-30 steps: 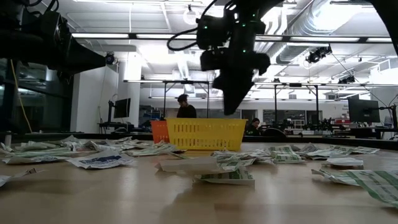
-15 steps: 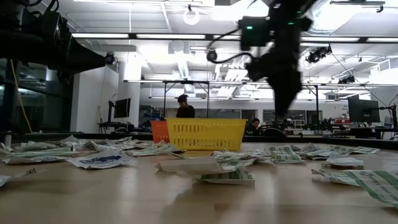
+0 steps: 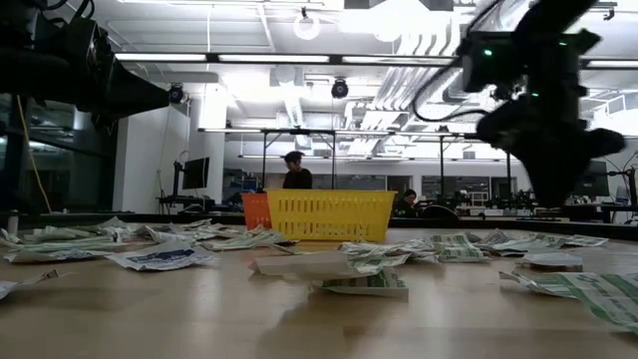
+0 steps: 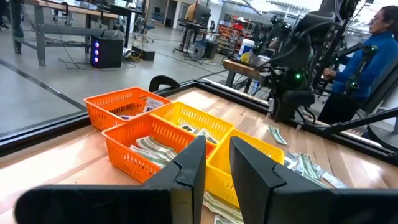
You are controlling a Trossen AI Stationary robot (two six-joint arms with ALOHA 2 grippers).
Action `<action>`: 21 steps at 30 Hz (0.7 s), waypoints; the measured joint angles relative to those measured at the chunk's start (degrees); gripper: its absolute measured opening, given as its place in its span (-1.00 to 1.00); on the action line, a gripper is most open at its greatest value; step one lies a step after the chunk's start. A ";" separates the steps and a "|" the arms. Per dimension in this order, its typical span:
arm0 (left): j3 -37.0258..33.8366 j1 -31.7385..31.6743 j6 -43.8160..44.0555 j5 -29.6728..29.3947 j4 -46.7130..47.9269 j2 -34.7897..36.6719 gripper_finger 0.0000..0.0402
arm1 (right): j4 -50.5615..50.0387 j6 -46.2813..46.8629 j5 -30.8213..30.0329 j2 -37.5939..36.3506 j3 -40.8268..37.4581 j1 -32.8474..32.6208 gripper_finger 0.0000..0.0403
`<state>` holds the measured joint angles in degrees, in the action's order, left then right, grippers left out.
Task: Pick & Place First Aid Supplies
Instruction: Put the bandage into the bottom orange bin
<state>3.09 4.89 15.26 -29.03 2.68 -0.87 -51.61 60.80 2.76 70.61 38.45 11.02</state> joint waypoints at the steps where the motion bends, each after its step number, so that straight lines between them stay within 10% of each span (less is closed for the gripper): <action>1: -0.01 0.00 0.00 0.01 0.00 0.00 -0.64 | -0.04 1.37 0.51 -0.90 -1.16 -0.29 -0.49; 21: -0.01 0.00 0.01 -0.01 0.00 -0.02 -0.64 | 0.95 6.42 -0.85 -3.60 -9.45 0.00 -0.49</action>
<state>3.08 4.89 15.27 -29.04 2.68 -0.88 -50.66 67.22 1.91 67.01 28.99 11.02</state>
